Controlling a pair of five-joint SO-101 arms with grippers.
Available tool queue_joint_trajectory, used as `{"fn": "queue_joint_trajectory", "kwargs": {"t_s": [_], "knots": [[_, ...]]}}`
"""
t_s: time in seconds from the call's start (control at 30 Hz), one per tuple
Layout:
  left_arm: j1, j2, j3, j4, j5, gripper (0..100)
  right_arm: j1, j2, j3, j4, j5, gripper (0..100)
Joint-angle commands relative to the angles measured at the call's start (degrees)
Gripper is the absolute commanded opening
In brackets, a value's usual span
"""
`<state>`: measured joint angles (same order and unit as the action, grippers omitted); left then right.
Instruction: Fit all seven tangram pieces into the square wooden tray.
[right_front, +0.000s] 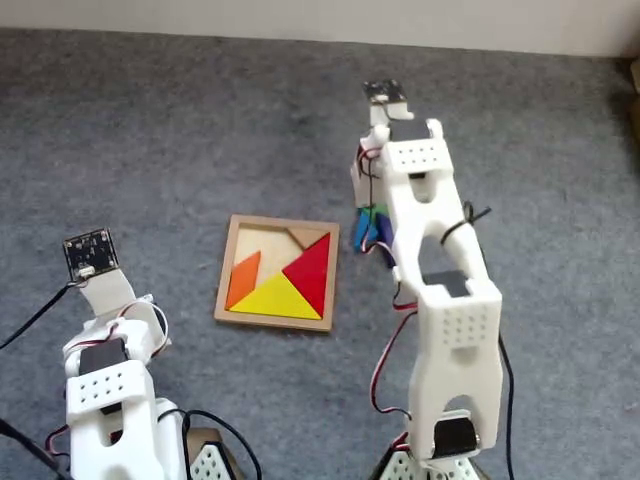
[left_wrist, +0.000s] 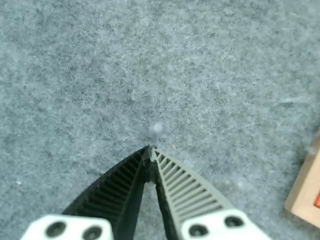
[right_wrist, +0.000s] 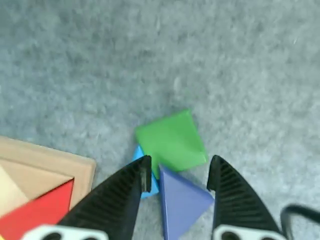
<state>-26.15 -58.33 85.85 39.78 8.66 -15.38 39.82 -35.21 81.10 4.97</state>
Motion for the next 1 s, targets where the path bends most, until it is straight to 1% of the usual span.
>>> {"fn": "queue_joint_trajectory", "kwargs": {"t_s": [0.0, 0.17, 0.33, 0.47, 0.77, 0.9, 0.97], "knots": [[-0.22, -0.84, -1.98, -0.88, -0.53, 1, 0.75, 1.8, -11.56, 4.53, 1.05, 18.9], [-0.22, -0.84, -1.98, -0.88, -0.53, 1, 0.84, 7.08, -18.68, 5.93, 1.05, 18.9], [-0.22, -0.84, -1.98, -0.88, -0.53, 1, 0.84, 9.89, -21.85, 8.75, 1.32, 18.9], [-0.22, -0.84, -1.98, -0.88, -0.53, 1, 0.66, 12.79, -21.76, 8.84, 6.51, 18.9], [-0.22, -0.84, -1.98, -0.79, -0.53, 1, 0.84, 19.03, -22.2, 8.4, 11.96, 19.1], [-0.22, -0.84, -1.89, -0.79, -0.53, 1, 1.19, 19.91, -22.2, 8.84, 14.68, 26.9], [-0.22, -0.84, -1.71, -0.88, -0.53, 1, 1.27, 20.44, -22.11, 9.63, 16.88, 27.5]]}}
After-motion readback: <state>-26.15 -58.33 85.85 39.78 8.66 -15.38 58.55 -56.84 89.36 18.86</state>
